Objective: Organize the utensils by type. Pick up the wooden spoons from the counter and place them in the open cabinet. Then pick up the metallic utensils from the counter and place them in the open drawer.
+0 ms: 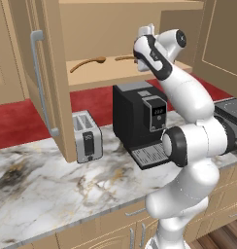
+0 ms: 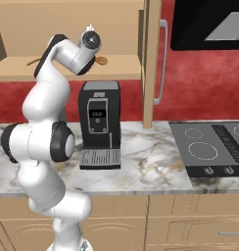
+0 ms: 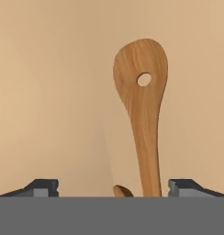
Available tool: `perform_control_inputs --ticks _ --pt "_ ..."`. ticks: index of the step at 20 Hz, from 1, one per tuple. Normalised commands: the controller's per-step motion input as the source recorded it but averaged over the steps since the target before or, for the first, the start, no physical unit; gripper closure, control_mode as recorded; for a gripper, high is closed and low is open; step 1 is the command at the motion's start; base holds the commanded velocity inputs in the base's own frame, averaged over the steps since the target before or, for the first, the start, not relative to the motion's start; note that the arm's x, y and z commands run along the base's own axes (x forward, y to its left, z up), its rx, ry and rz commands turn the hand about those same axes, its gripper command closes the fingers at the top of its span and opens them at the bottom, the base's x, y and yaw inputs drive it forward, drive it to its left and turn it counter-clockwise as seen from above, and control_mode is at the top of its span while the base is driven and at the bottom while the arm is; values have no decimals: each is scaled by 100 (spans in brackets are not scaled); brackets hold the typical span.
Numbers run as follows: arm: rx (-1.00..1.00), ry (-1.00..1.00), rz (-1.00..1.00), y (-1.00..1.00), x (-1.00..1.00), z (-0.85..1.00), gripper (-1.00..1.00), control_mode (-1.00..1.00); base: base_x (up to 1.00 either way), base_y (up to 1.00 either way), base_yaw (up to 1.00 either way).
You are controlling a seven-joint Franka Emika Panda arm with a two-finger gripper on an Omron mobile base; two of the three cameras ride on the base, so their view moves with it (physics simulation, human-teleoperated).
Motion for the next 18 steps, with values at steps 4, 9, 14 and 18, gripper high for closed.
perform_control_inputs --ticks 4,9,14,18 --pt "0 0 -3 0 -1 -14 -100 -100 0 0 0" --pt "0 0 -2 0 -6 -18 -100 -100 0 0 0" --pt "-7 -2 0 0 -11 -19 -100 -100 0 0 0" --pt "-12 -7 0 0 -2 -14 -100 -100 0 0 0"
